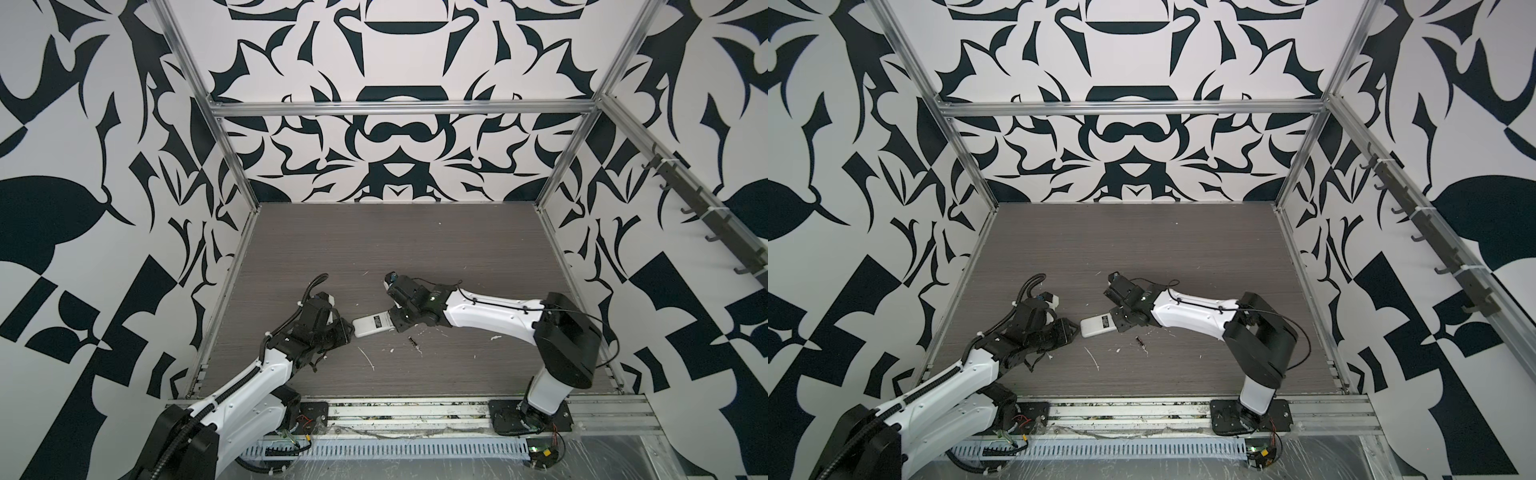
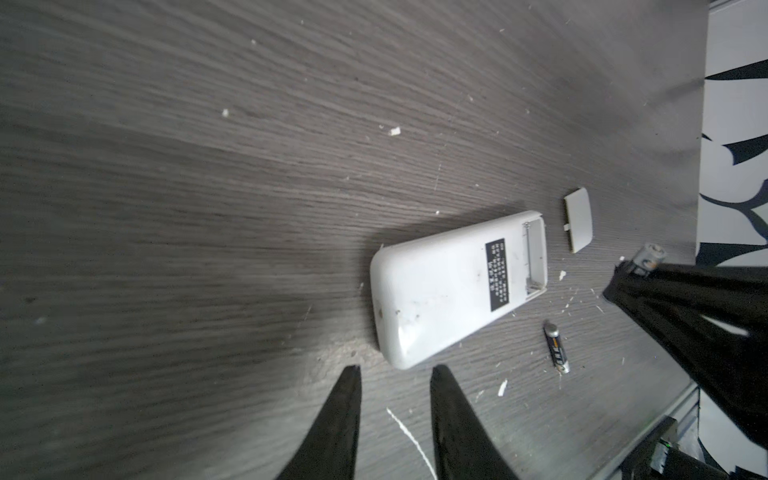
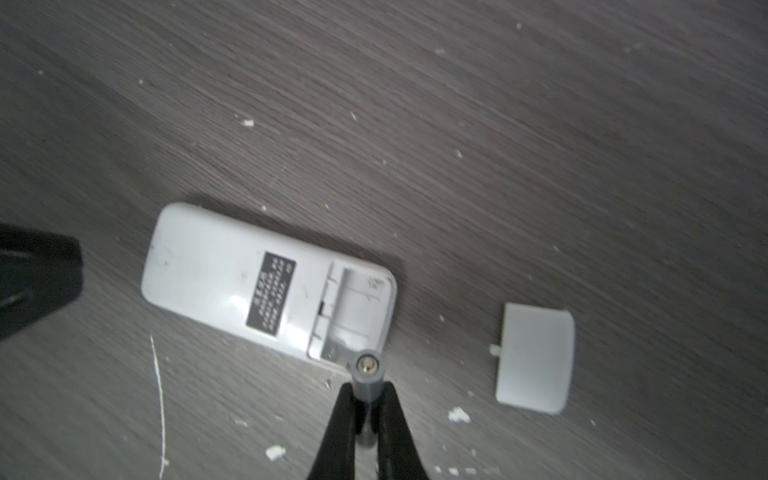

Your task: Load the batteries into the remote control

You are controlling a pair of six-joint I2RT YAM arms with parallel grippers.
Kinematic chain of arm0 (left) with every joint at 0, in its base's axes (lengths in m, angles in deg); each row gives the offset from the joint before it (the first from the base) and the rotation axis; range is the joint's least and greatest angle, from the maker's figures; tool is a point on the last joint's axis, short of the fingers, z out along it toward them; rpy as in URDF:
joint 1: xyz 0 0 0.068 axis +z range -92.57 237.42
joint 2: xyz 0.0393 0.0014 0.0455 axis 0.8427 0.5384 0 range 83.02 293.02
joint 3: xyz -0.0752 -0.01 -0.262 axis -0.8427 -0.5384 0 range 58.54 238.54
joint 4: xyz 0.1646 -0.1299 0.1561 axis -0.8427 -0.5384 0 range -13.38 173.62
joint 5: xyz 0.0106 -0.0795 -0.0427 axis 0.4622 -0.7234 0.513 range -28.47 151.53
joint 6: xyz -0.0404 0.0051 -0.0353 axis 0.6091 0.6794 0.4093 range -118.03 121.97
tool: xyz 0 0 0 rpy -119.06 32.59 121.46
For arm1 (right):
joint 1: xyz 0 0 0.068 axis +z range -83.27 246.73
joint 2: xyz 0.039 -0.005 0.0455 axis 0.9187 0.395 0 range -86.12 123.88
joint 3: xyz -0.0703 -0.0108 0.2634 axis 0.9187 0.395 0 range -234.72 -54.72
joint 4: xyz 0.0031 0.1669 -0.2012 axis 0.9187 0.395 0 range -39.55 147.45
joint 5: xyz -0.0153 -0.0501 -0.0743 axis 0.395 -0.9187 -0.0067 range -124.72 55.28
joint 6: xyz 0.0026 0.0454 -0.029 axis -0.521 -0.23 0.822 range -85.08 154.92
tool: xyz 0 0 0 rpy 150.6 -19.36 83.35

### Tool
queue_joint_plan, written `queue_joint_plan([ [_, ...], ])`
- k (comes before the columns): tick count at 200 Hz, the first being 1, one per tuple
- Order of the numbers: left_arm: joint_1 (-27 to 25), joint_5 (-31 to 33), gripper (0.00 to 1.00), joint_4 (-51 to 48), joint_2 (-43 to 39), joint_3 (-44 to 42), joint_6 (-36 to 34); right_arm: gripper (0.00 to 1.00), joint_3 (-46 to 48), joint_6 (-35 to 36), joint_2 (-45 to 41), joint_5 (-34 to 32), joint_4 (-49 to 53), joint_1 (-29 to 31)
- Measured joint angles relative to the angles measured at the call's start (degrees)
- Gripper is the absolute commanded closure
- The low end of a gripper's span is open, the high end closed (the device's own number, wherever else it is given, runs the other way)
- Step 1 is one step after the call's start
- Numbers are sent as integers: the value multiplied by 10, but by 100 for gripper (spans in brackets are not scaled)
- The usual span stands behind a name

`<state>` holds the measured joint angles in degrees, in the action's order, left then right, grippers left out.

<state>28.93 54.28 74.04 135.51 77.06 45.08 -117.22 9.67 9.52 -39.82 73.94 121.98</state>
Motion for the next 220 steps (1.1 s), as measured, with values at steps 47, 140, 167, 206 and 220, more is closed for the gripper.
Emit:
queue_joint_plan([
  [47, 0, -2, 67, 10, 9, 0, -10, 96, 52, -23, -40, 3, 64, -5],
  [140, 0, -5, 67, 14, -2, 0, -16, 89, 67, -26, 14, 30, 88, -46],
  [167, 0, -4, 66, 15, -15, 0, -16, 73, 63, -16, 21, 30, 90, -49],
  [206, 0, -4, 66, 17, -23, 0, -16, 67, 55, -7, 26, 30, 99, -56],
  [220, 0, -4, 66, 17, -22, 0, -16, 67, 51, -3, 28, 30, 101, -59],
])
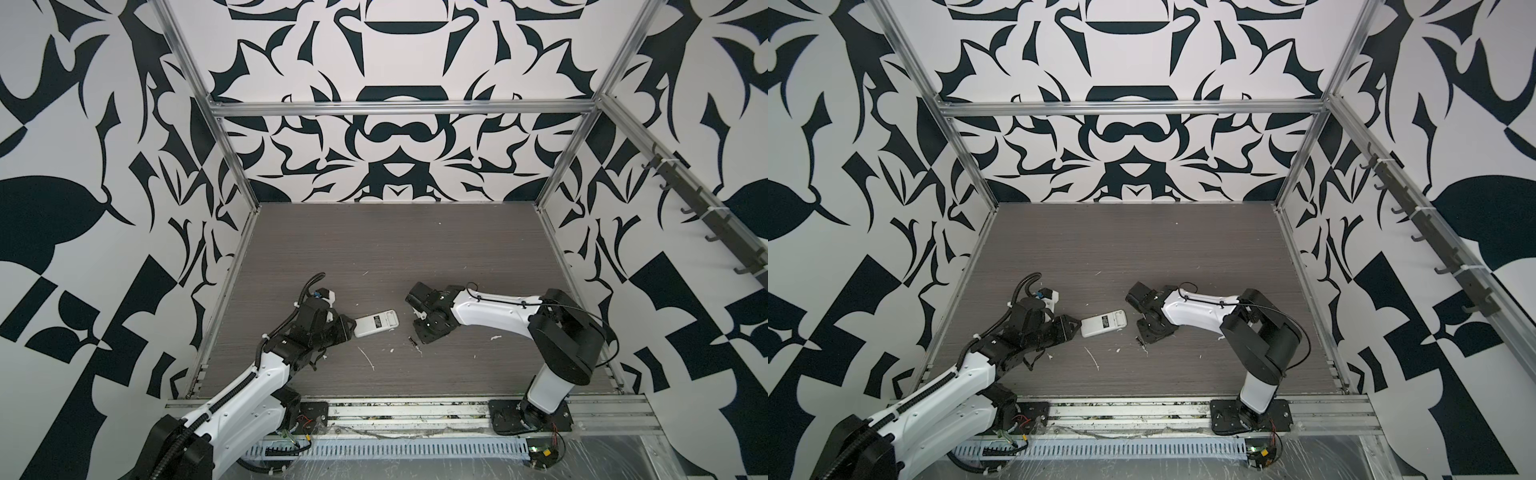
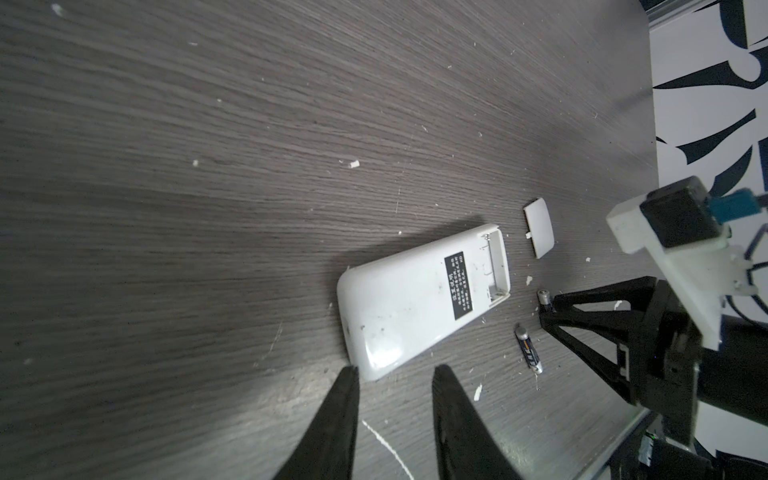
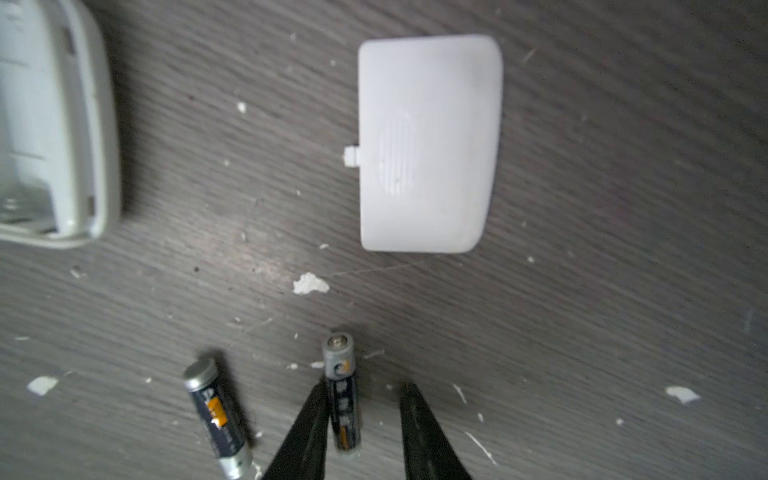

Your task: Load the batteries into the remote control

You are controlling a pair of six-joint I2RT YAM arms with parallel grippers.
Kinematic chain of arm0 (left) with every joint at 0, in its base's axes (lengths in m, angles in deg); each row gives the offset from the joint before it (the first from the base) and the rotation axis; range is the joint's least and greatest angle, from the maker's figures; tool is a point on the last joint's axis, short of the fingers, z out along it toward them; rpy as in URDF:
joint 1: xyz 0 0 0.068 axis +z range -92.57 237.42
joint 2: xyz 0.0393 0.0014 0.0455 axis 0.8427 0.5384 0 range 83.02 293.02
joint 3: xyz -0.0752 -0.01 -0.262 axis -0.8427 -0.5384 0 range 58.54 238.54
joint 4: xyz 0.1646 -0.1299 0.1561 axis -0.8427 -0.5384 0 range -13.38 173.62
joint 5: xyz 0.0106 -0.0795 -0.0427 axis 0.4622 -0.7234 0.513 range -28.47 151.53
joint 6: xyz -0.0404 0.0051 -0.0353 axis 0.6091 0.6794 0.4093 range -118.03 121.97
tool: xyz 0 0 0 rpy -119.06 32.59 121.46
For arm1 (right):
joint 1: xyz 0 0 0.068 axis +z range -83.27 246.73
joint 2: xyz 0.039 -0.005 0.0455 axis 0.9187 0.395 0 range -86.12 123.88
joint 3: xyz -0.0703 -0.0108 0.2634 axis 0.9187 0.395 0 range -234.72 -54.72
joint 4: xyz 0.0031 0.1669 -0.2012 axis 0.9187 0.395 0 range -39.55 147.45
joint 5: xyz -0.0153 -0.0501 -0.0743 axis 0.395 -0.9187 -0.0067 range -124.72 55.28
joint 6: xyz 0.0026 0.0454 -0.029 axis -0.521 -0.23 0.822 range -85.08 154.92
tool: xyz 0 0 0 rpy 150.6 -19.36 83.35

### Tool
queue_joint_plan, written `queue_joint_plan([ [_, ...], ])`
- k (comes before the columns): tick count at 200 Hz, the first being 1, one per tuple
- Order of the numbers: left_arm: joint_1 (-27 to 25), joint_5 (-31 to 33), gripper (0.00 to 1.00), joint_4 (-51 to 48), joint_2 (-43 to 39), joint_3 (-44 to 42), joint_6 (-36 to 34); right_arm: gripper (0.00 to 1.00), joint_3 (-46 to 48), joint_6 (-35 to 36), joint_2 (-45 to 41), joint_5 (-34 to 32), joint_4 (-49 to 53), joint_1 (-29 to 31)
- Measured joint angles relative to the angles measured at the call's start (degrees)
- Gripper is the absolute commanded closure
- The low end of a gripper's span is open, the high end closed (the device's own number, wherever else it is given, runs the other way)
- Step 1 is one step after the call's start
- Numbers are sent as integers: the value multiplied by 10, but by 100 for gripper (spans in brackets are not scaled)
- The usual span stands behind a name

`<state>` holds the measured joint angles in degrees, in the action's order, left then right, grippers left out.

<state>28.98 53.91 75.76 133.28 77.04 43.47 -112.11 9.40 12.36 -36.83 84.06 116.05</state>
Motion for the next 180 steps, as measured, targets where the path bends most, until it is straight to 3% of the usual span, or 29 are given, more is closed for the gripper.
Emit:
queue_joint_plan([
  [67, 0, 0, 67, 1, 0, 0, 0, 70, -38, 26, 30, 4, 10, -10],
  [180, 0, -1, 68, 3, 2, 0, 0, 86, -53, 40, 42, 14, 9, -16],
])
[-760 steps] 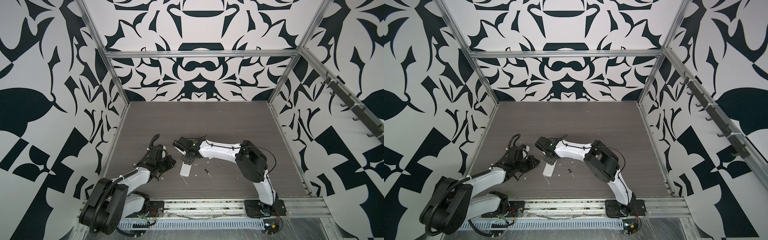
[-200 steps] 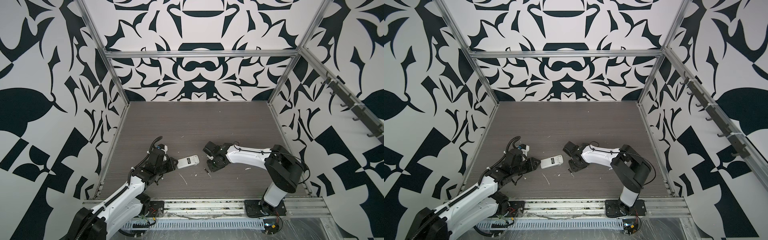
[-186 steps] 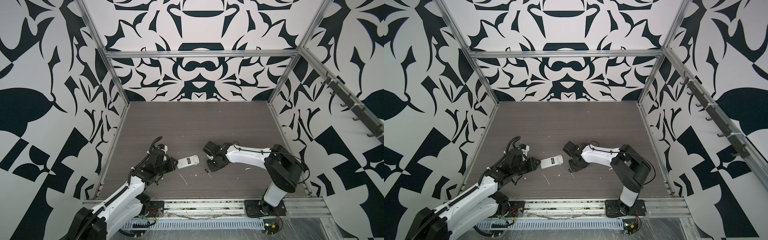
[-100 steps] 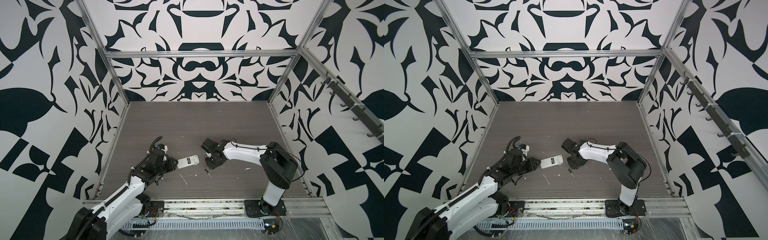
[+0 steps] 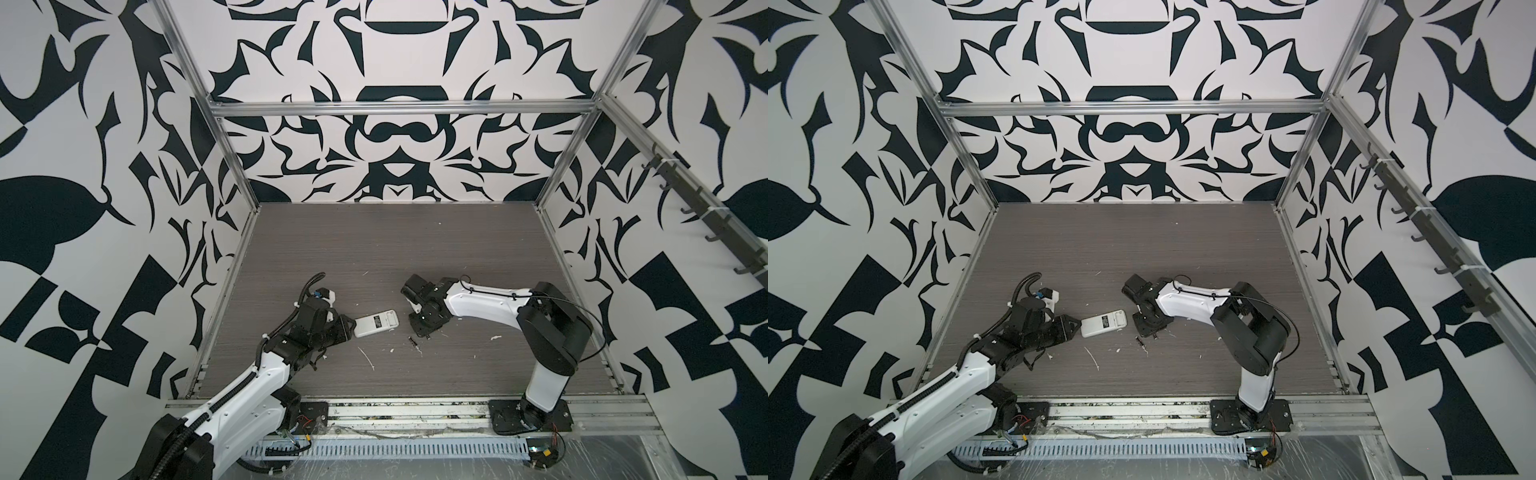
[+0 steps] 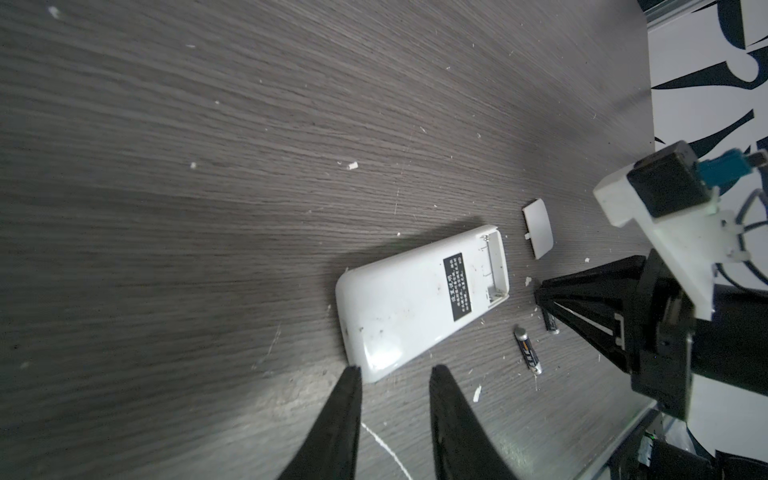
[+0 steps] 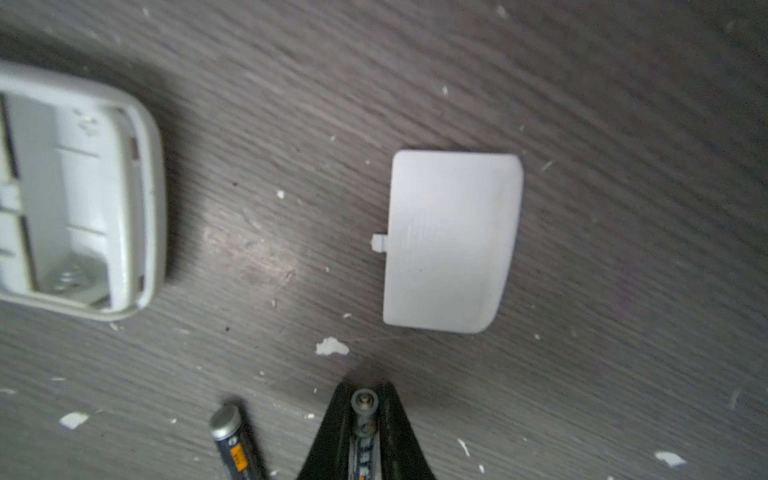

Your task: Load the batteries into the remote control

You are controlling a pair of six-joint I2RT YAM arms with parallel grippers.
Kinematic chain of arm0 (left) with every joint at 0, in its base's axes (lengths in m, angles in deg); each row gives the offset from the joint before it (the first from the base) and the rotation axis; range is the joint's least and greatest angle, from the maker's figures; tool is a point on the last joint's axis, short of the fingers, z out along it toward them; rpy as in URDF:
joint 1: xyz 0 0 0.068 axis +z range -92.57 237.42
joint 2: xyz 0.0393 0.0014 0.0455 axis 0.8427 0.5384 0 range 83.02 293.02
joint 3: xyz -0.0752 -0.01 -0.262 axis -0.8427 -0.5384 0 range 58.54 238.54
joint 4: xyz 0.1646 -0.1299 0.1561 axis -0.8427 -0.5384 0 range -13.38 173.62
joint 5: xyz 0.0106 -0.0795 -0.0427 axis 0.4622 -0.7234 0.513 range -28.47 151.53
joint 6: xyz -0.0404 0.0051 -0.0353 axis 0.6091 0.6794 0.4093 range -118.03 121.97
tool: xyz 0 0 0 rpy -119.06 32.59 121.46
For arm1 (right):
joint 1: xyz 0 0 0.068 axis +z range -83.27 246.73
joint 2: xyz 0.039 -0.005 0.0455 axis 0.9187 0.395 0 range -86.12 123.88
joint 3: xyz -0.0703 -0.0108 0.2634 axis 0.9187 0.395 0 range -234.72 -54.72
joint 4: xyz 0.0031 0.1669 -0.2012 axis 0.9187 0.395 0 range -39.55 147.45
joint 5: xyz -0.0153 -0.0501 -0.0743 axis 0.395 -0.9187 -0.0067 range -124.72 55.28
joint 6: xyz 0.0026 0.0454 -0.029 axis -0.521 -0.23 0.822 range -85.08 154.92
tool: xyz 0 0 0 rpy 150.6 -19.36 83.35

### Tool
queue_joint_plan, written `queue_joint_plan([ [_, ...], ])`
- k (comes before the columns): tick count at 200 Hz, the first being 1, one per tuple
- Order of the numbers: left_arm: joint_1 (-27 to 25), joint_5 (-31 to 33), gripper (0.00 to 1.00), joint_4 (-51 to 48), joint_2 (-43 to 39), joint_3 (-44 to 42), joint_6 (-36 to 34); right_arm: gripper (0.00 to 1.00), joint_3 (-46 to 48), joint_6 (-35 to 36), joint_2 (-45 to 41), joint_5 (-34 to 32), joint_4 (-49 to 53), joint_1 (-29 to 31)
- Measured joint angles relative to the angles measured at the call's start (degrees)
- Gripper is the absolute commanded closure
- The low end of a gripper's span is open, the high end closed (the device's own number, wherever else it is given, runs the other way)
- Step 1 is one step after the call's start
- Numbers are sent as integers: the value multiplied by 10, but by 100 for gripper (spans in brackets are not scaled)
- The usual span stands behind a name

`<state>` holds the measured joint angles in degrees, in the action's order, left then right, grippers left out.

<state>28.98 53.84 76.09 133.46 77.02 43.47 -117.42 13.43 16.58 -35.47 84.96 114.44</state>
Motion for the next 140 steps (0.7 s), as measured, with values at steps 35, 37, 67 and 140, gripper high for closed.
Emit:
queue_joint_plan([
  [35, 0, 0, 68, 0, 0, 0, 0, 91, 0, 3, 0, 0, 0, -1],
  [37, 0, 0, 68, 0, 0, 0, 0, 92, 0, 3, 0, 0, 0, -1],
  [67, 0, 0, 68, 0, 2, 0, 0, 96, 0, 2, -2, 1, 0, -3],
  [140, 0, -5, 69, -25, 68, 24, -2, 100, -9, -11, -89, 10, -15, -4],
])
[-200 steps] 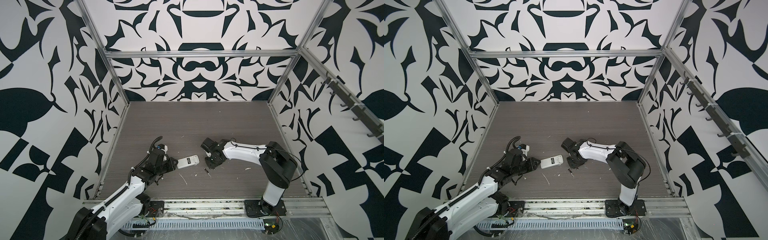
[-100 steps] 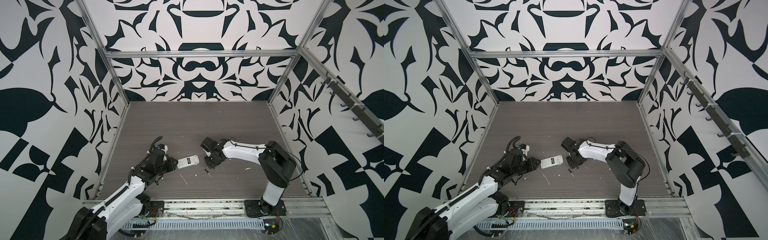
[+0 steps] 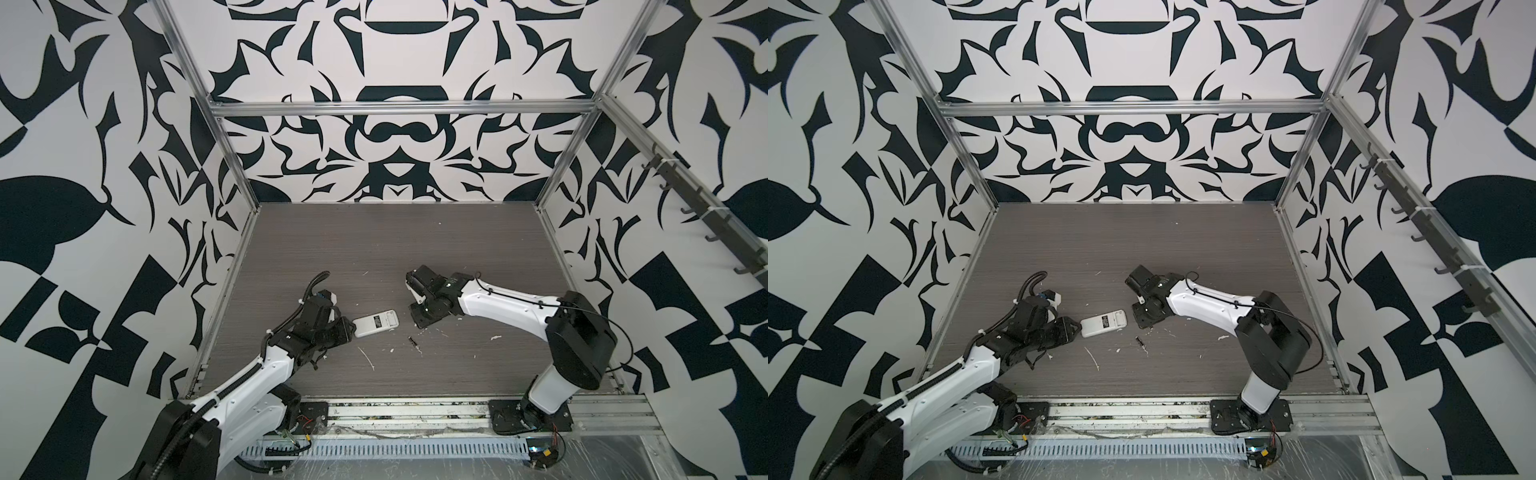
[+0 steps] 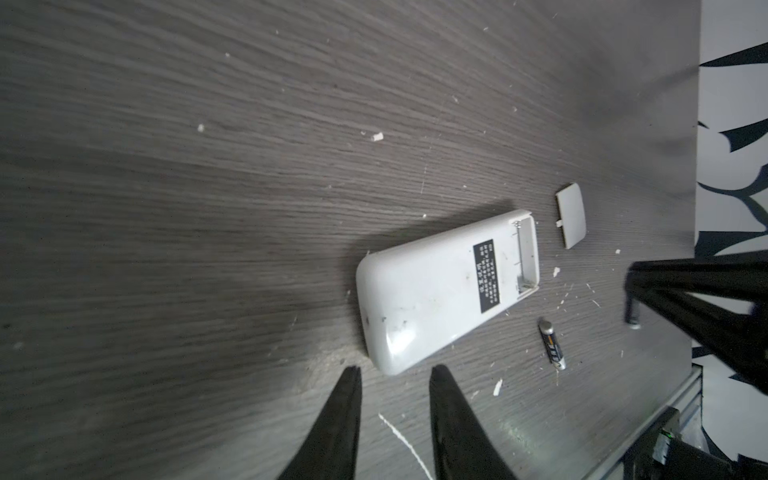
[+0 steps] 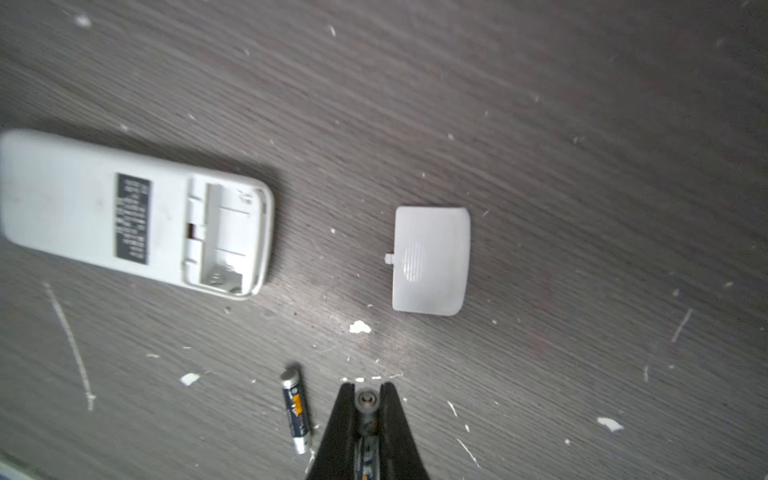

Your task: Load the batteries into the remote control

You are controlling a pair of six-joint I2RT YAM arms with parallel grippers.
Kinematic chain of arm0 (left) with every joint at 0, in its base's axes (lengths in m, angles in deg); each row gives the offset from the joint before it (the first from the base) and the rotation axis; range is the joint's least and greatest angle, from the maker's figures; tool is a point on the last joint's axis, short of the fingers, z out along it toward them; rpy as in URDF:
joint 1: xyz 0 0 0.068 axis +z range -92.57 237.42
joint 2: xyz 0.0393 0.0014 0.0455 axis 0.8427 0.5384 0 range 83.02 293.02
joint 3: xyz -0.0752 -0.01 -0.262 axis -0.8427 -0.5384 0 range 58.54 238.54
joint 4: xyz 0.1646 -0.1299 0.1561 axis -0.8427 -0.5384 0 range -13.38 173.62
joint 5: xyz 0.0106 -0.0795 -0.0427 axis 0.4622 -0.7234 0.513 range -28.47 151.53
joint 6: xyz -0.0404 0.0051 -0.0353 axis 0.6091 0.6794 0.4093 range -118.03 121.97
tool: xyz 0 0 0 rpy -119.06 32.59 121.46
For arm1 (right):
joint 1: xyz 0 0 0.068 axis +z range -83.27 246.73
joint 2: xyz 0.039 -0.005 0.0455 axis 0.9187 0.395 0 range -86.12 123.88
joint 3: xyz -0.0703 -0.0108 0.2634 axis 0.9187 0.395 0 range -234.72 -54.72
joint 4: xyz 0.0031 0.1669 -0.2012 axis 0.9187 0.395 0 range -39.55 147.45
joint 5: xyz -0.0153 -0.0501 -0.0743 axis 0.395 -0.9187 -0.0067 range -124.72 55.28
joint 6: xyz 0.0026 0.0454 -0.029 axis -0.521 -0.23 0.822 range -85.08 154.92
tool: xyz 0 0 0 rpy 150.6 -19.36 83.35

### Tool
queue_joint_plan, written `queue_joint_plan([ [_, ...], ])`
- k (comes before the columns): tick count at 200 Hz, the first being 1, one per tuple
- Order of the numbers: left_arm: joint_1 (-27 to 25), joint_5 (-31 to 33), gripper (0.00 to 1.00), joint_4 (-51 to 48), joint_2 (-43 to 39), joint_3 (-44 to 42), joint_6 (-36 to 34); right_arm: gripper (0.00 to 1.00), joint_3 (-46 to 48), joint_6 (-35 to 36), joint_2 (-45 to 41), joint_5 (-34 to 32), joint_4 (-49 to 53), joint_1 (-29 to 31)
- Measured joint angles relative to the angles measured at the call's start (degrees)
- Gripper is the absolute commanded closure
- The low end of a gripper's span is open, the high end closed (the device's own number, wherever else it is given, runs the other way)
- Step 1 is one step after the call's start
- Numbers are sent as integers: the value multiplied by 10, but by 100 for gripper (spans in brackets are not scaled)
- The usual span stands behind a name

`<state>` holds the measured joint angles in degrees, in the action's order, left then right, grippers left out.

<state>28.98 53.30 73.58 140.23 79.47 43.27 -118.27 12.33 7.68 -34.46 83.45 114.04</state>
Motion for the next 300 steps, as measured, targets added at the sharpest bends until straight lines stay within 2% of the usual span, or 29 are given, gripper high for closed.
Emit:
queue_joint_plan([
  [33, 0, -6, 70, -5, 61, 30, -2, 100, -6, 0, -24, 9, -28, 0],
  [120, 0, 6, 77, -16, 124, 51, -2, 100, -6, -13, -19, 58, -132, 0],
  [197, 0, 5, 84, -9, 161, 79, -3, 100, -6, -26, 22, 66, -178, 4],
  [300, 0, 2, 85, -1, 162, 78, -2, 100, 37, -95, 42, 38, -269, 42],
])
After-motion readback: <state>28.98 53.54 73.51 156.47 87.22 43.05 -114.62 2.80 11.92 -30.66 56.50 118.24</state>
